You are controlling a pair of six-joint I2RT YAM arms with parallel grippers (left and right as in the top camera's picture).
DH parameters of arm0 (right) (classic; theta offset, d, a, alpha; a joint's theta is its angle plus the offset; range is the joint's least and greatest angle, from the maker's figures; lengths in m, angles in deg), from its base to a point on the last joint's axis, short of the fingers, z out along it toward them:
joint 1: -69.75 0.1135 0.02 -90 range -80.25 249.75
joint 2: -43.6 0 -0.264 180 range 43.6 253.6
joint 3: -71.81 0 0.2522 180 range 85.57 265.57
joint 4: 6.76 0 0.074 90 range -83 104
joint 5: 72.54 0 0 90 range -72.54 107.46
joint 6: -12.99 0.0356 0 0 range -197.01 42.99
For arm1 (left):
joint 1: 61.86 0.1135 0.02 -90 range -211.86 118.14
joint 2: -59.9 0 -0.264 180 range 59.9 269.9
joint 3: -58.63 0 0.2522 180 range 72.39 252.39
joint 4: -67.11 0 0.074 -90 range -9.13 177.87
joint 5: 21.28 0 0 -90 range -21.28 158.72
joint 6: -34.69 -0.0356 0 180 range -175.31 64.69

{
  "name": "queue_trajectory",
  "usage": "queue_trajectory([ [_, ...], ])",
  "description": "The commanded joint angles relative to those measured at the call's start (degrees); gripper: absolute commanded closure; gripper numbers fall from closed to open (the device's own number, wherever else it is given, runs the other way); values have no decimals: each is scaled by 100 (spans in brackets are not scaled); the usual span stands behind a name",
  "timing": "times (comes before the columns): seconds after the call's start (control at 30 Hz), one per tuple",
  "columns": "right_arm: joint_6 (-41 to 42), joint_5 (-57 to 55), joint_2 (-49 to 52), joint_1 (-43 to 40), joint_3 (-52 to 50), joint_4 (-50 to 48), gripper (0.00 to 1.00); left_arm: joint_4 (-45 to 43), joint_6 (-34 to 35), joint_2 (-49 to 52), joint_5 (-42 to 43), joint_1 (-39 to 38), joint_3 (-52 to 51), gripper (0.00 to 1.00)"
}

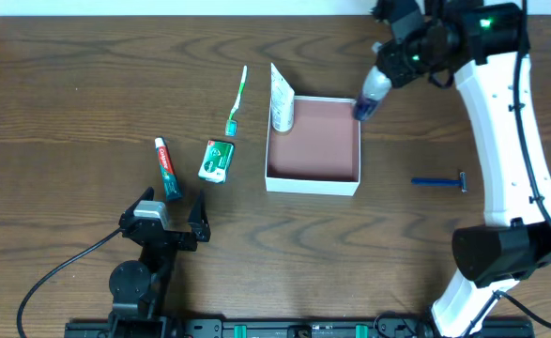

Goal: Pack container
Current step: 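Carry the soap bottle left and lower it into the box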

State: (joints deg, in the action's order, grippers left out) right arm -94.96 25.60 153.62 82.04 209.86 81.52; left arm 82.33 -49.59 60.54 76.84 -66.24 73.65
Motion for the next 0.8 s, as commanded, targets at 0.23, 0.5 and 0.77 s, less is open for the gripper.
queue_trajectory([
  [0.23, 127, 92, -55, 579, 186, -83, 95, 192, -76, 7, 20, 20, -103, 2],
  [0.5, 216, 116, -39, 750, 149, -175, 94, 192, -76, 7, 20, 20, -103, 2],
  [0.77, 275, 116, 0, 876, 114, -256, 93, 192, -76, 7, 20, 20, -103, 2],
])
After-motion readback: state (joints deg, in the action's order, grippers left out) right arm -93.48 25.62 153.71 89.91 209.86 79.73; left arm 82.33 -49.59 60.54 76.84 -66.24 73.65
